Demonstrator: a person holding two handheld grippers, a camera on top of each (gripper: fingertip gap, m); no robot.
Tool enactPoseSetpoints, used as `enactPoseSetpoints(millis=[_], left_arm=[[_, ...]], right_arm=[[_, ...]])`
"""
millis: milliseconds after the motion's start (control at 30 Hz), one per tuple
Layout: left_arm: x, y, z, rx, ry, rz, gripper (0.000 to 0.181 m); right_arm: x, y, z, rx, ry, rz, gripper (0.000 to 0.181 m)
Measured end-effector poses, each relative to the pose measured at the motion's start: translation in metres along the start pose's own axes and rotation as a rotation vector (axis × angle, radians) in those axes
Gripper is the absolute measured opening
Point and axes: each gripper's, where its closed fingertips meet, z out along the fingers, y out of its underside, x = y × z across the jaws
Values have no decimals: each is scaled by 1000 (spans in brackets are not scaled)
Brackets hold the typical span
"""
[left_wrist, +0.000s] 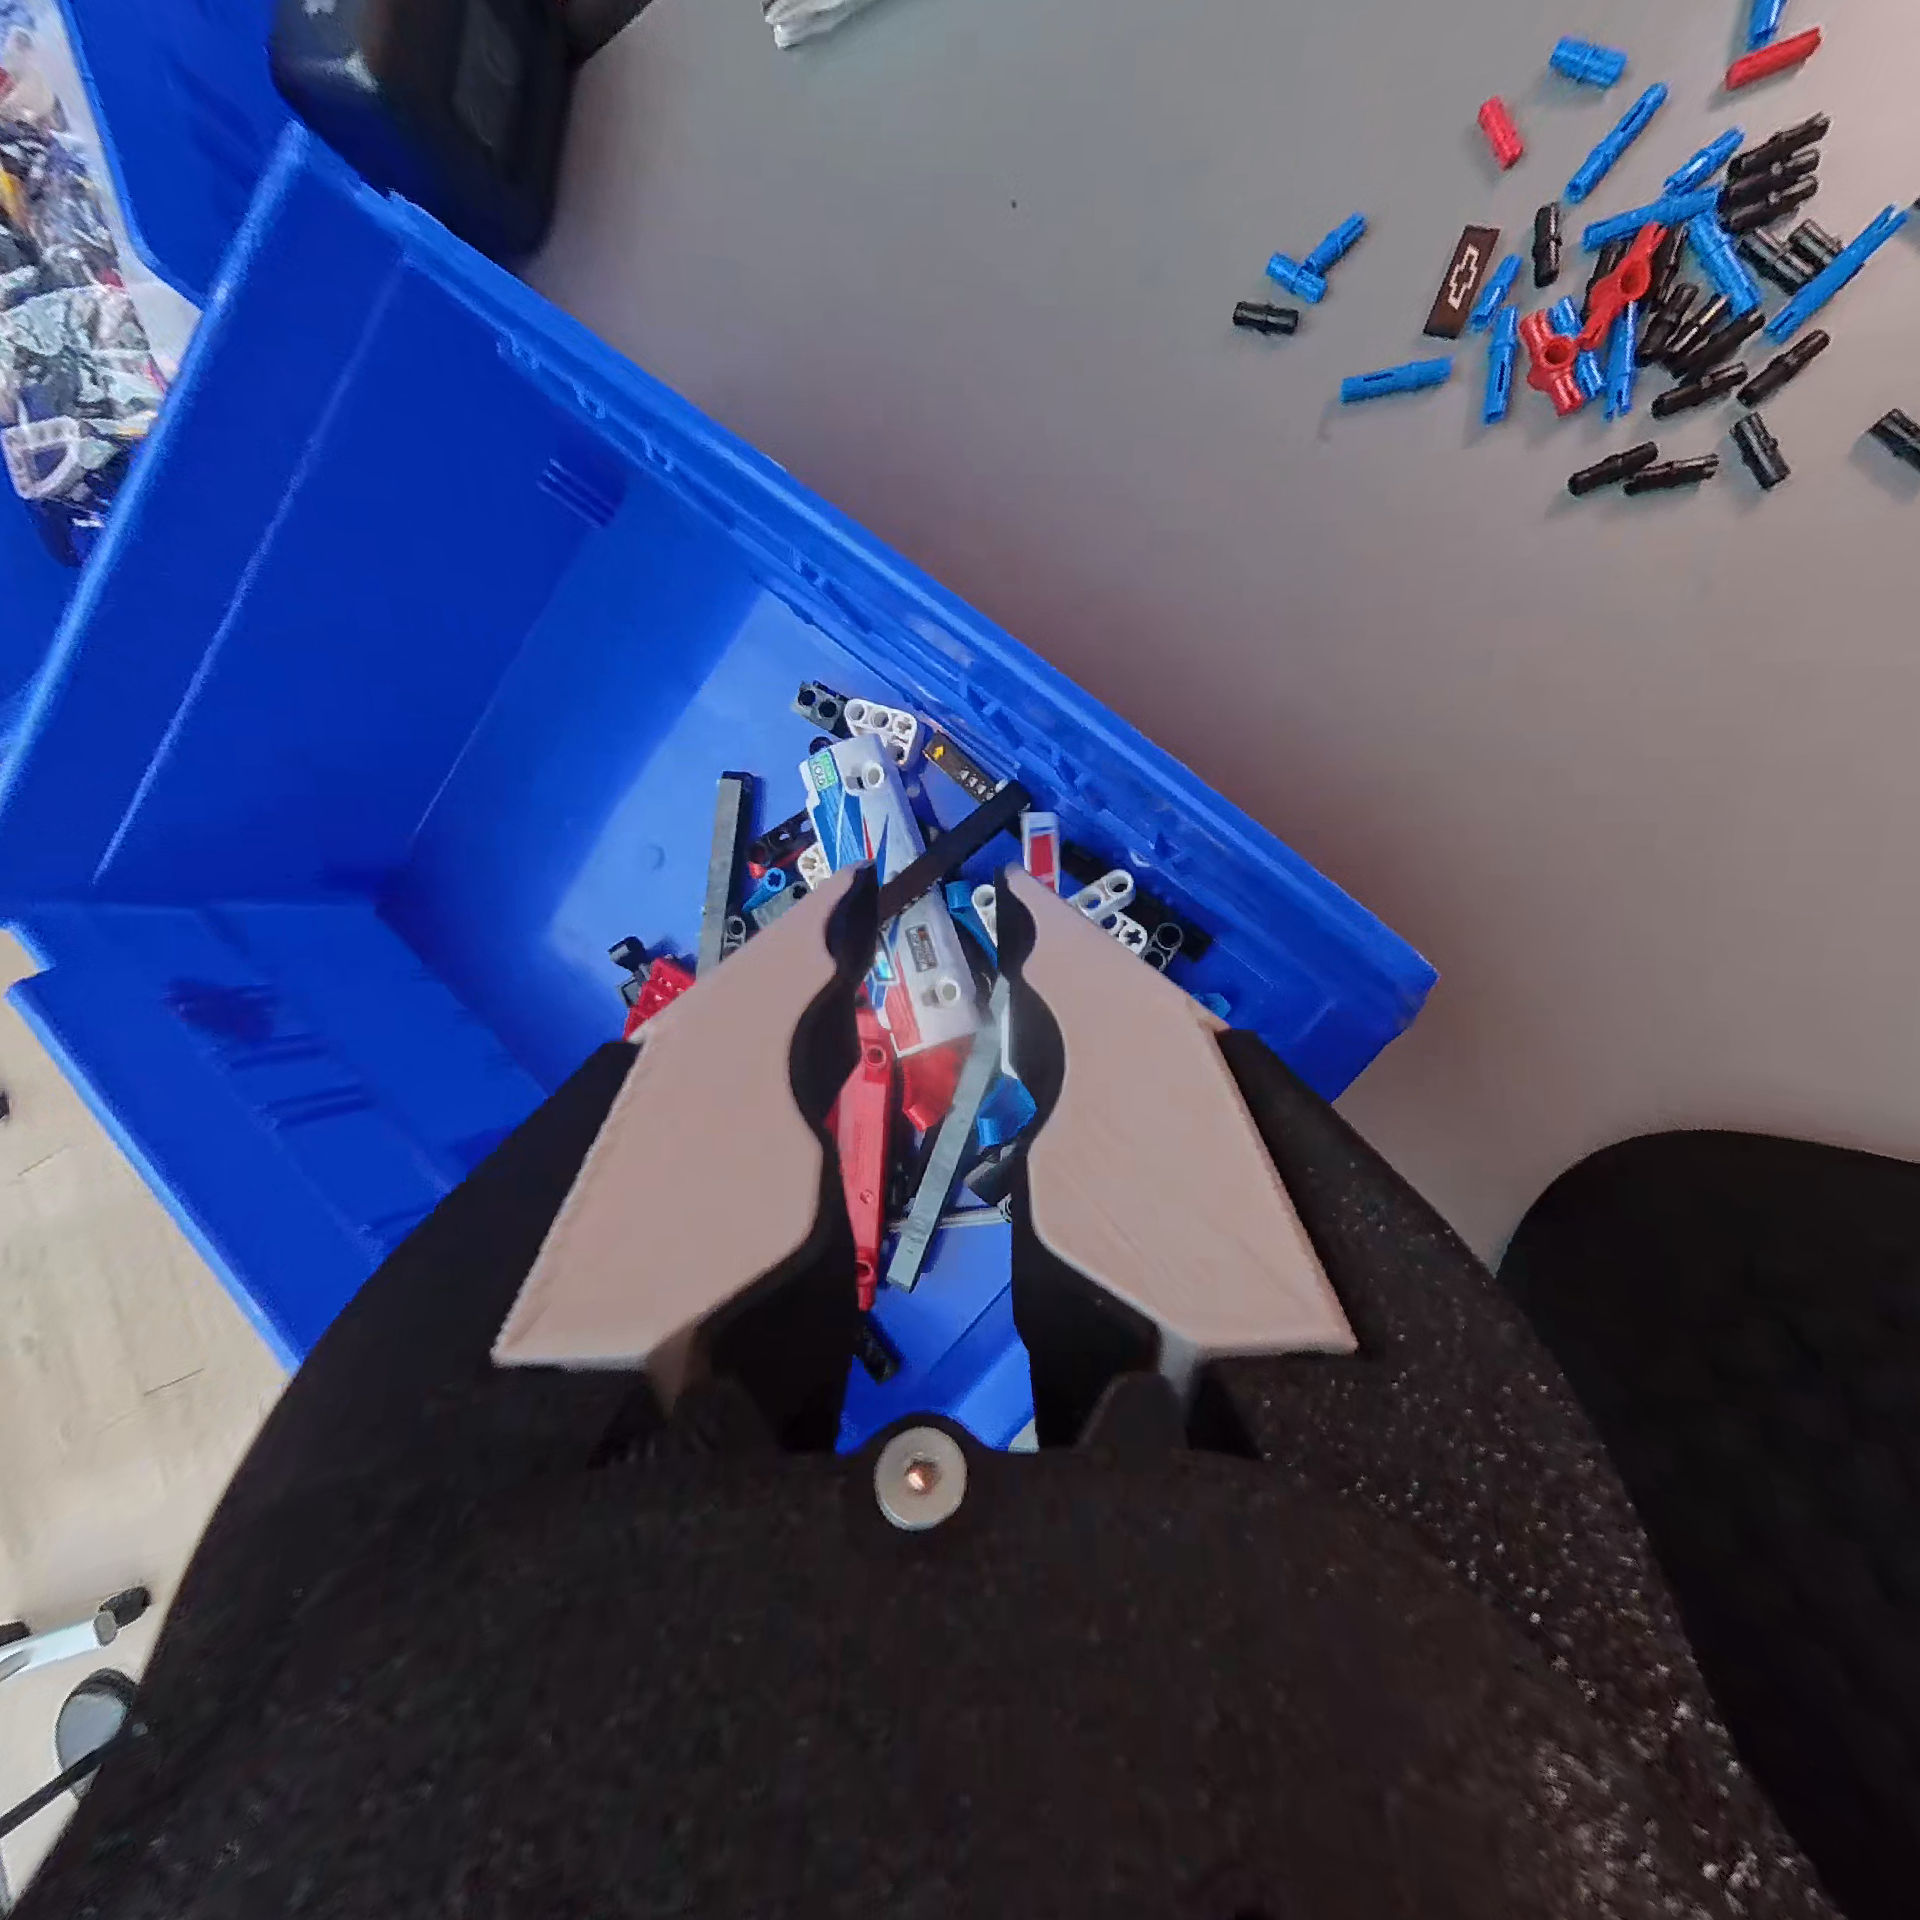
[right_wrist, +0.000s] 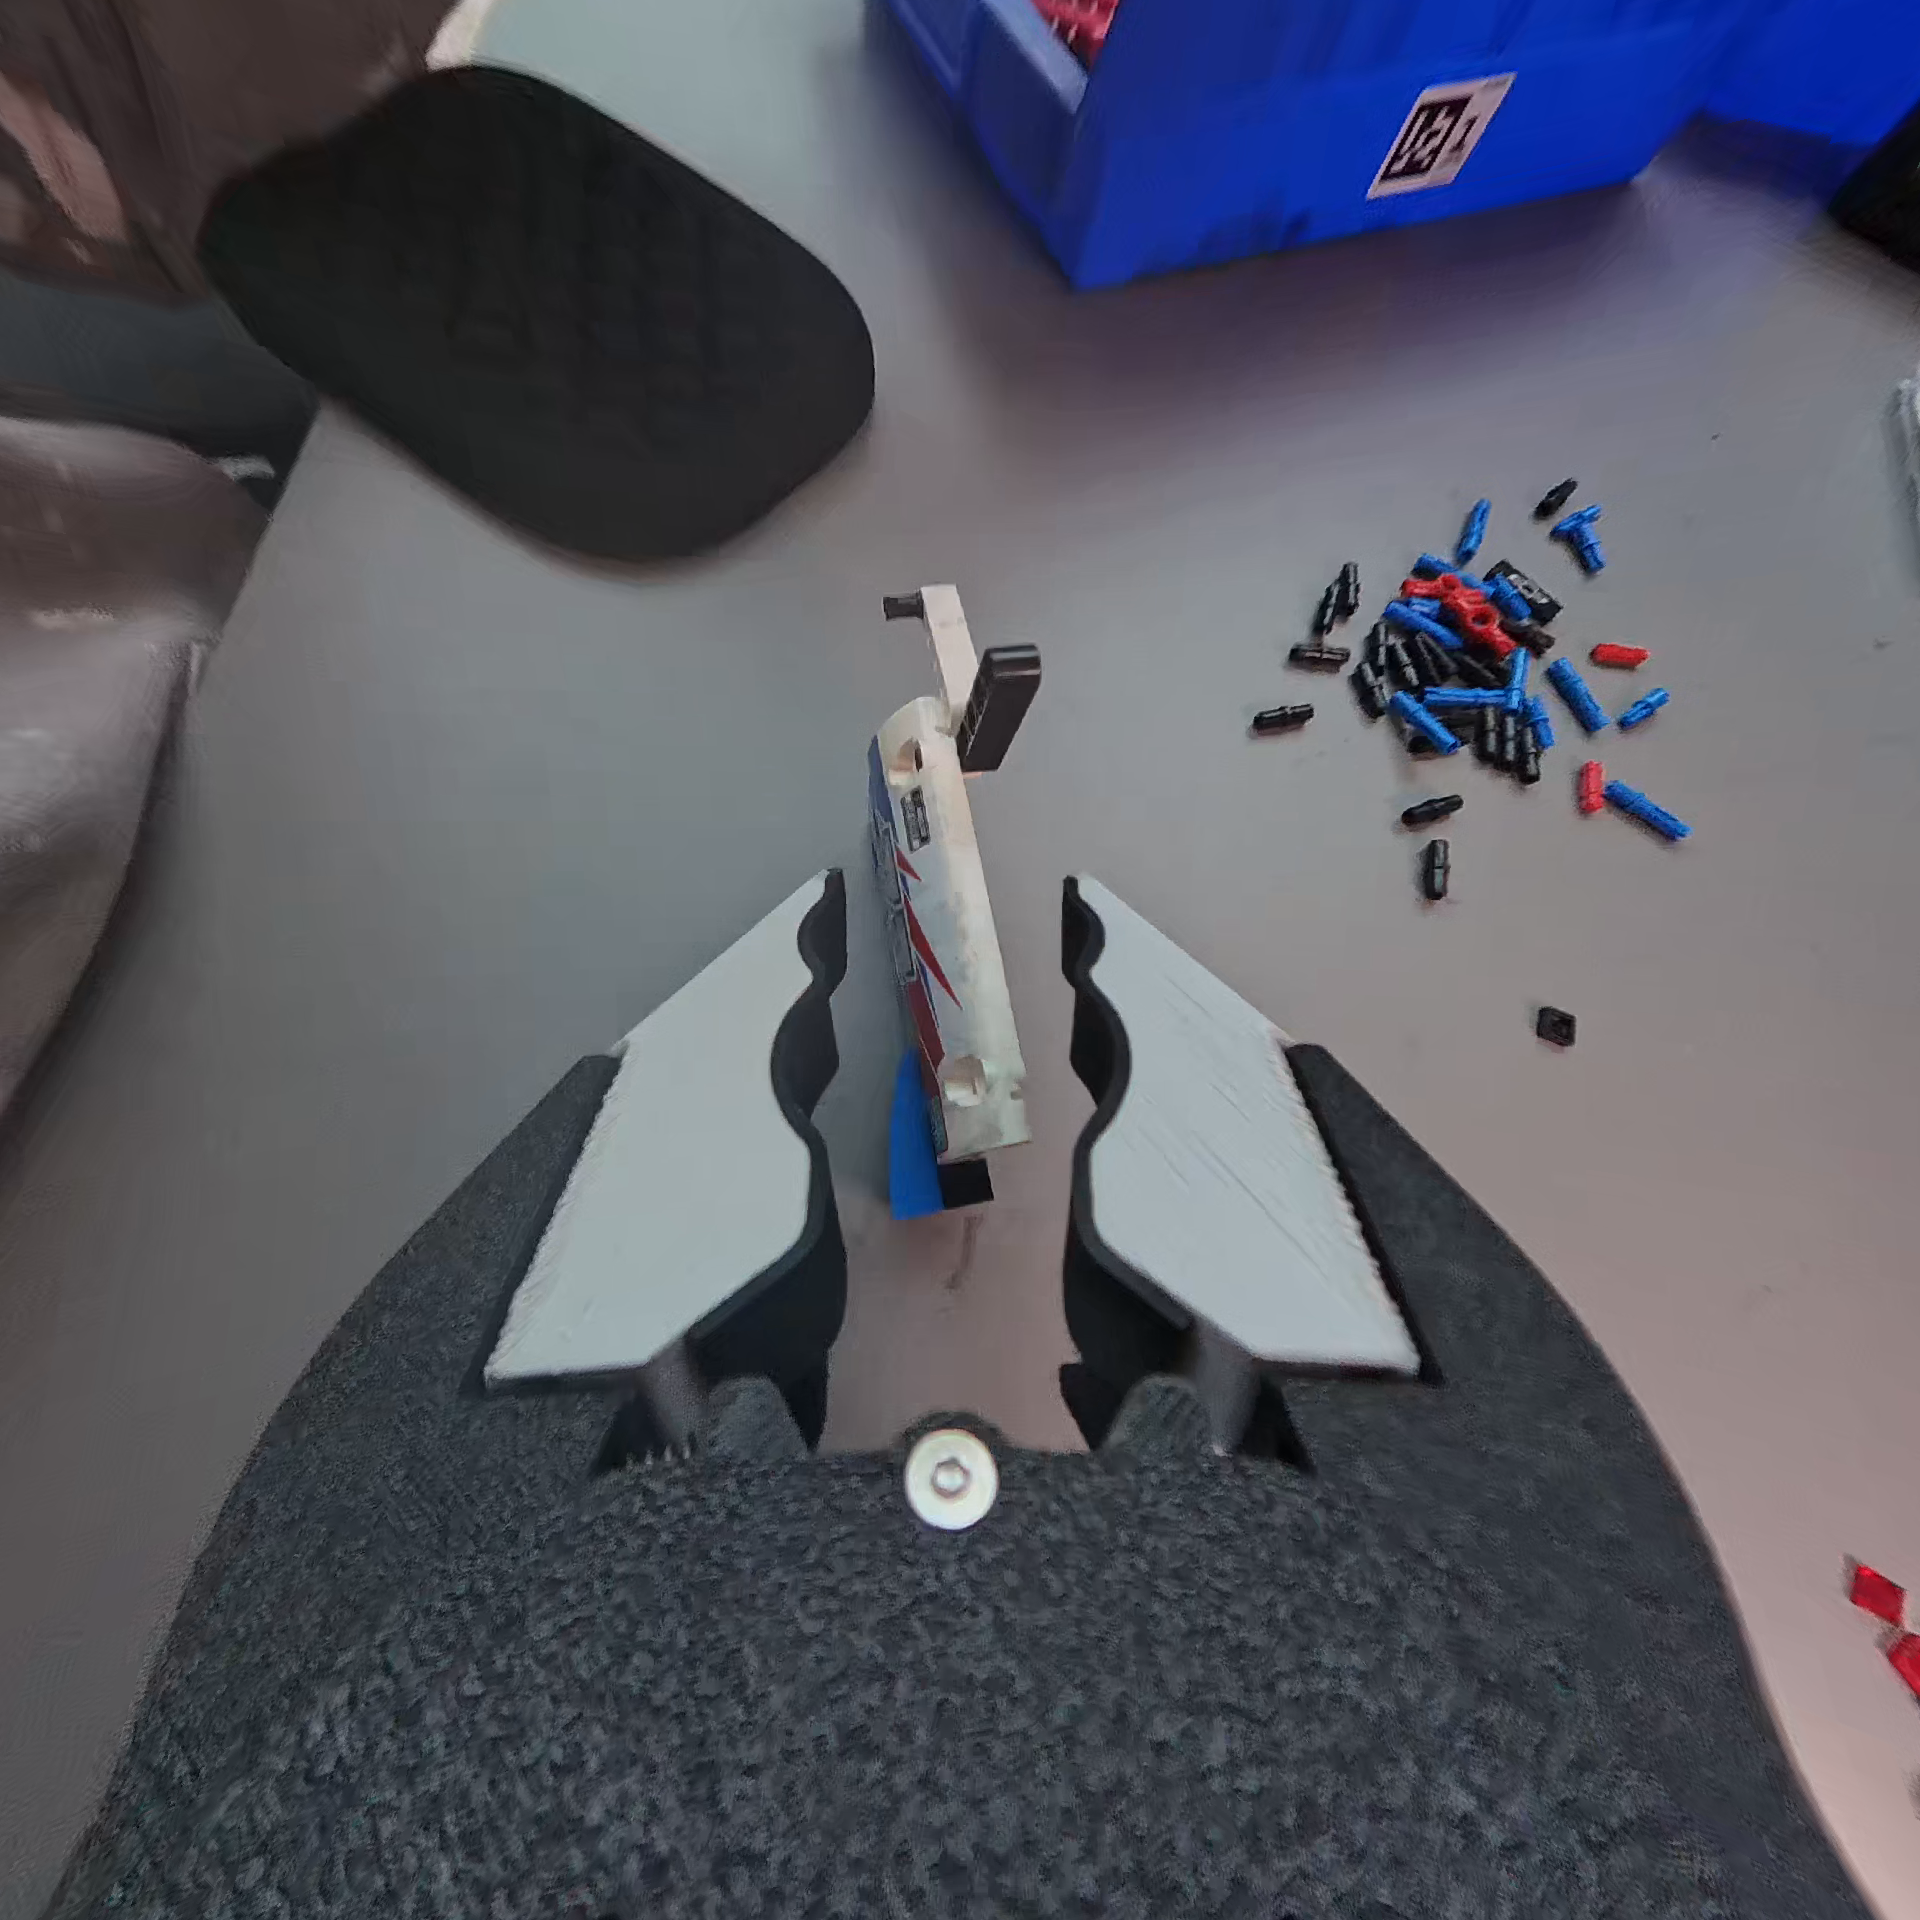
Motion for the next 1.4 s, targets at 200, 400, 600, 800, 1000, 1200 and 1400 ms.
enactPoseSetpoints(millis=[200, 400, 600, 800, 1000, 1200, 1400], left_arm=[[68, -83, -67, 523, 211, 116, 27], [194, -118, -89, 724, 749, 88, 39], [251, -140, -109, 850, 1305, -89, 61], [286, -143, -155, 928, 1521, -15, 38], [293, -140, -161, 901, 1620, -47, 17], [329, -84, -176, 738, 1879, 303, 15], [352, -52, -162, 593, 1907, 550, 15]], right_arm=[[1, 9, 3, -34, 1, -22, 9], [50, -36, -51, 300, 338, -13, 8], [19, -87, -111, 914, -116, 359, 8], [7, -92, -123, 1084, -667, 745, 7], [5, -90, -125, 1010, -553, 630, 27], [-21, -95, -150, 975, -629, 462, 37], [-60, -83, -114, 732, -758, 423, 29]])
